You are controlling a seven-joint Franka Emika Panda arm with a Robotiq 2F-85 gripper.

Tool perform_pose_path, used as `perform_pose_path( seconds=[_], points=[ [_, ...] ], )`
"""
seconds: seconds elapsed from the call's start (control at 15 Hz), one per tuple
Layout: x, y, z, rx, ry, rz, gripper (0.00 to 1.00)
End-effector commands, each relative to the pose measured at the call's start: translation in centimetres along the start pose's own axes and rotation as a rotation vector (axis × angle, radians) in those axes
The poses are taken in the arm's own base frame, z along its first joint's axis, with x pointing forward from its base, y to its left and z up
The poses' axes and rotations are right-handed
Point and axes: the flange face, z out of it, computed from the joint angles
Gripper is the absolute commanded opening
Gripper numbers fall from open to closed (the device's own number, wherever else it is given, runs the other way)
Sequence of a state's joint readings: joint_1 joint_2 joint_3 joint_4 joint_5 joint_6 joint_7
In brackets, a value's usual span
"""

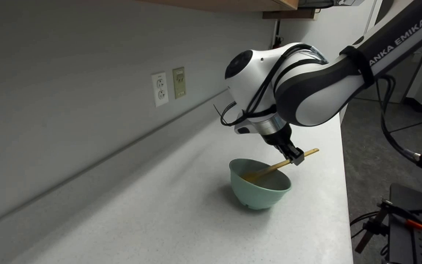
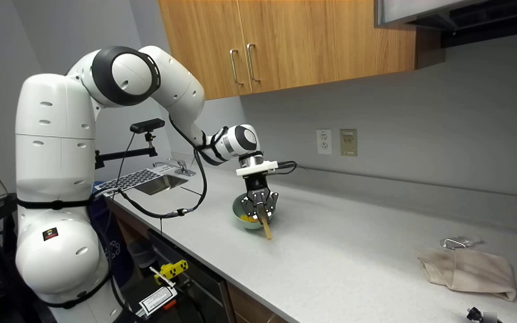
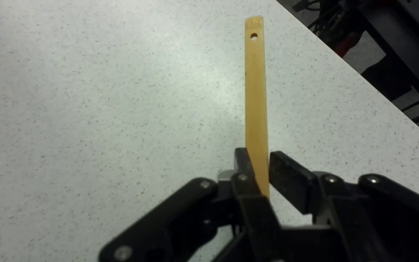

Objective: Use the spatula to stir the contents in the bowl

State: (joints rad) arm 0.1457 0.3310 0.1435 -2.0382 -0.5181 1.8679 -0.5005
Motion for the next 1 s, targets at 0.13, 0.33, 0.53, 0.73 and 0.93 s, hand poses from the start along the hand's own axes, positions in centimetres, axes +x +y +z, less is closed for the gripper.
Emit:
perform_pose_path(
  seconds=[0.13, 0.33, 0.53, 0.73, 0.93],
  points=[
    [-0.4, 0.38, -0.36, -0.018, -0.028, -0.013, 0.06],
    [-0.43, 0.38, -0.36, -0.014, -0.03, -0.021, 0.06],
    [-0.45, 0.43, -0.37, -0.018, -0.033, -0.031, 0.06],
    [-0.46, 0.44, -0.35, -0.01, -0.031, -0.046, 0.06],
    [-0.54, 0.5, -0.35, -0.005, -0.039, -0.083, 0.06]
  ],
)
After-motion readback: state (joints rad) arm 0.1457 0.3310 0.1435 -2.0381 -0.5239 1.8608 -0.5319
